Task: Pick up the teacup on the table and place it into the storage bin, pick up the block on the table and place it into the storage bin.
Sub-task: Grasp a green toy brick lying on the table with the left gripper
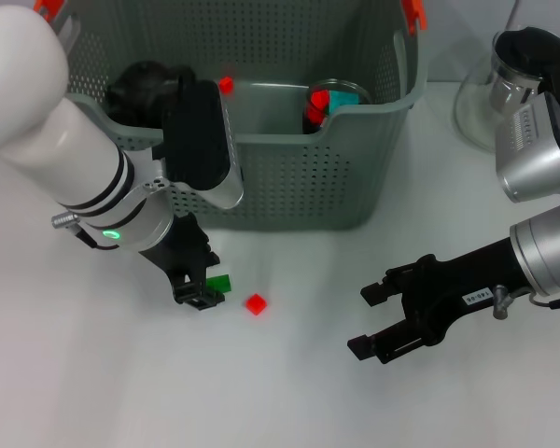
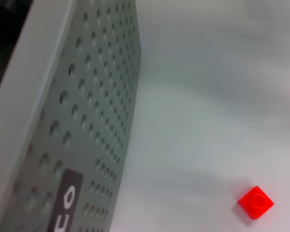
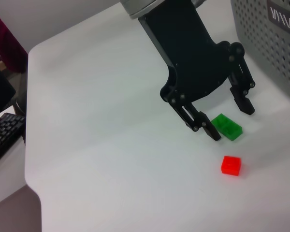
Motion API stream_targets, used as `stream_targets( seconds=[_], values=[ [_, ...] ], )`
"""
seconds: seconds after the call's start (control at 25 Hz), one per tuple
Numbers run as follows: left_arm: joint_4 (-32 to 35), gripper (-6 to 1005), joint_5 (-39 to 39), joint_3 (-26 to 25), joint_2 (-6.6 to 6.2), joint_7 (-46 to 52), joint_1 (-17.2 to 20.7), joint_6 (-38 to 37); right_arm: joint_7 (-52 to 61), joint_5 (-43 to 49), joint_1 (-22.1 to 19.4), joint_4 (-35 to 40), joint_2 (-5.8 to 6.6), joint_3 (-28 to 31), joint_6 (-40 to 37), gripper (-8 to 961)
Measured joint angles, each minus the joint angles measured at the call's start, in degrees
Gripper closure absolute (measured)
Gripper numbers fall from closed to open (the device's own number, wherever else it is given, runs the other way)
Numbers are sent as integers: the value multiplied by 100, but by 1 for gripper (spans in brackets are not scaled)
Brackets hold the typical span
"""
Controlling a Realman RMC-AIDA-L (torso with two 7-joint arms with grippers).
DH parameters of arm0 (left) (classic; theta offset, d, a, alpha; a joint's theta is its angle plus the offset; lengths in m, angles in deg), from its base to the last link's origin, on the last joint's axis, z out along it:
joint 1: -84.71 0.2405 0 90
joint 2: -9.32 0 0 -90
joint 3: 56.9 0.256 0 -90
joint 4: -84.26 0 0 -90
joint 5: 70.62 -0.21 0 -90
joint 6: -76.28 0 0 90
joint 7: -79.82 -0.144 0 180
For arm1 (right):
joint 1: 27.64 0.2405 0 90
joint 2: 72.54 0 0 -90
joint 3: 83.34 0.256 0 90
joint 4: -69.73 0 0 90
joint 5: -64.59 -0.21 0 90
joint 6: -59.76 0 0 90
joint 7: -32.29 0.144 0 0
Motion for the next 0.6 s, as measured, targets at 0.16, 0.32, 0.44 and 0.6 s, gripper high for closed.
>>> stream_targets(
  seconds=[0.16,0.32,0.44,0.6],
  values=[
    [-52,541,0,0,0,0,-8,4,0,0,0,0,0,2,0,42],
    [-101,570,1,4,0,-12,-18,10,0,0,0,0,0,5,-1,42],
    [-95,598,9,28,0,-11,-18,-10,0,0,0,0,0,5,-8,42],
    [-71,640,30,28,0,18,-23,-20,0,0,0,5,0,5,-17,42]
  ],
)
